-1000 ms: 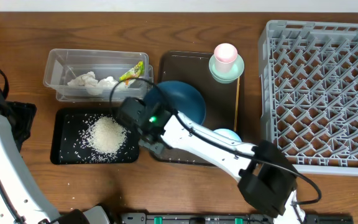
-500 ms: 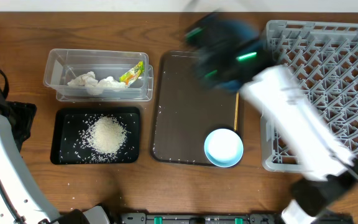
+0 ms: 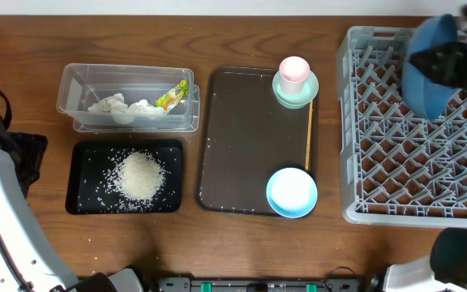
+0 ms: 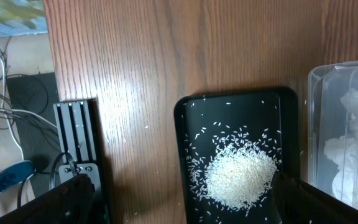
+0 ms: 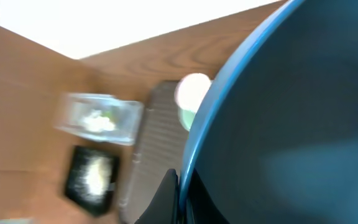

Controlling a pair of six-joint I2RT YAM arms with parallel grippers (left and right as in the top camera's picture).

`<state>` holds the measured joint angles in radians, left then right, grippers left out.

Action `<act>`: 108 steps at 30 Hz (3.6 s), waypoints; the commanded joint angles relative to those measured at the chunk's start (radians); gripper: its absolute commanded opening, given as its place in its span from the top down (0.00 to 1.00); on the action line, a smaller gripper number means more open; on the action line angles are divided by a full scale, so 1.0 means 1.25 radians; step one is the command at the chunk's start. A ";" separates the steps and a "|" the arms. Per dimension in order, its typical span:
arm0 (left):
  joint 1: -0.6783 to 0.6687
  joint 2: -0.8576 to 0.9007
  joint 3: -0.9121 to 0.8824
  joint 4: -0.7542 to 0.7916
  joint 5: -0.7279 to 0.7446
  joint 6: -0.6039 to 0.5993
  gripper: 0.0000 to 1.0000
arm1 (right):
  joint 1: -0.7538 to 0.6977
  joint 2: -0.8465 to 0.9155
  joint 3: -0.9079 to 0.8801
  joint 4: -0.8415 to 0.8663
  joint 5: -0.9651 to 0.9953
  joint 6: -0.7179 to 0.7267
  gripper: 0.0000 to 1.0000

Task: Sort waste into correct bins and load items into the dishwasher rack
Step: 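Lift the blue plate and carry it right toward the dish rack, then lower the blue plate into the rack's right side and release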

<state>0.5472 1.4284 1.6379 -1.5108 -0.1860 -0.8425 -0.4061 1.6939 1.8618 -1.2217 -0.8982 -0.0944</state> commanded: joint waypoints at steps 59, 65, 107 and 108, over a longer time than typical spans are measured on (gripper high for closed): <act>0.003 0.002 0.002 -0.002 -0.007 -0.013 0.06 | -0.310 -0.004 -0.385 0.176 -0.280 -0.065 0.99; 0.003 0.002 0.002 -0.002 -0.007 -0.013 0.06 | -0.327 -0.008 -0.376 0.198 -0.242 0.028 0.94; 0.003 0.002 0.002 -0.002 -0.007 -0.013 0.06 | -0.025 -0.374 -0.372 0.224 0.447 0.257 0.36; 0.003 0.002 0.002 -0.002 -0.007 -0.013 0.06 | -0.003 -0.373 -0.372 0.220 0.428 0.246 0.36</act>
<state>0.5472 1.4284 1.6379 -1.5108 -0.1864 -0.8421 -0.4660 1.2201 1.3895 -0.9379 -0.4339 0.2230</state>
